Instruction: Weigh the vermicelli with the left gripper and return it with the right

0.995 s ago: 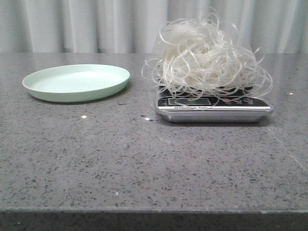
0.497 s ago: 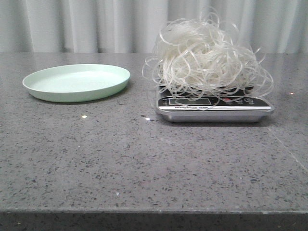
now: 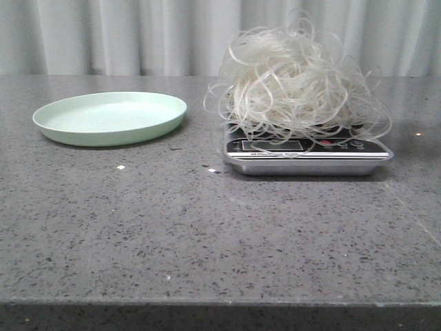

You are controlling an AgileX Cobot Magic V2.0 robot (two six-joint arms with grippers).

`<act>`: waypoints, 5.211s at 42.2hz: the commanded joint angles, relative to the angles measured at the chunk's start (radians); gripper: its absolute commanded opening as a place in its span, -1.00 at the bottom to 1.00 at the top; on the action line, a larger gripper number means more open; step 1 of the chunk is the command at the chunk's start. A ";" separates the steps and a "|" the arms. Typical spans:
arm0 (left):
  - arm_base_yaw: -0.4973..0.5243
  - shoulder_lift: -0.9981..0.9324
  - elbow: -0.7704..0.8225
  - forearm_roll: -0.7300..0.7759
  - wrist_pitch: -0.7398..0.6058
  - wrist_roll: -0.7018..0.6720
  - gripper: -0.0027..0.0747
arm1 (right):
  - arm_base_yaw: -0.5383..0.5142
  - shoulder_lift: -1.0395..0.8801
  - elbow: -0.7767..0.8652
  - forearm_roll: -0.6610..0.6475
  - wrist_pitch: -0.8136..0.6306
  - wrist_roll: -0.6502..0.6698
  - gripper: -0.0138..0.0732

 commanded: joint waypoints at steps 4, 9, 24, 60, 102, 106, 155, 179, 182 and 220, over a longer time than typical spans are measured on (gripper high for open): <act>0.001 0.000 -0.027 -0.006 -0.084 -0.010 -0.58 | -0.001 0.043 -0.037 0.124 0.025 -0.096 0.63; 0.001 0.000 -0.027 -0.006 -0.084 -0.010 -0.58 | -0.001 0.092 -0.037 0.122 0.028 -0.100 0.63; 0.001 0.000 -0.027 -0.006 -0.084 -0.010 -0.58 | -0.001 0.235 -0.037 0.119 0.041 -0.108 0.63; 0.001 0.000 -0.027 -0.006 -0.084 -0.010 -0.58 | -0.001 0.229 -0.187 0.119 0.087 -0.108 -0.33; 0.001 0.000 -0.027 -0.006 -0.084 -0.010 -0.58 | 0.180 0.364 -0.613 0.281 -0.086 -0.136 -0.33; 0.001 0.000 -0.027 -0.006 -0.084 -0.010 -0.58 | 0.207 0.417 -0.613 0.281 -0.115 -0.136 -0.33; 0.001 0.000 -0.027 -0.006 -0.084 -0.010 -0.58 | 0.228 0.608 -0.613 0.288 -0.161 -0.136 0.46; 0.001 0.000 -0.027 -0.006 -0.084 -0.010 -0.58 | 0.170 0.605 -0.786 0.286 0.151 -0.136 0.49; 0.001 0.000 -0.027 -0.006 -0.084 -0.010 -0.58 | 0.148 0.605 -0.822 0.286 0.218 -0.136 0.49; 0.001 0.000 -0.027 -0.006 -0.131 -0.010 -0.58 | -0.067 0.420 -0.949 -0.079 0.389 0.087 -0.33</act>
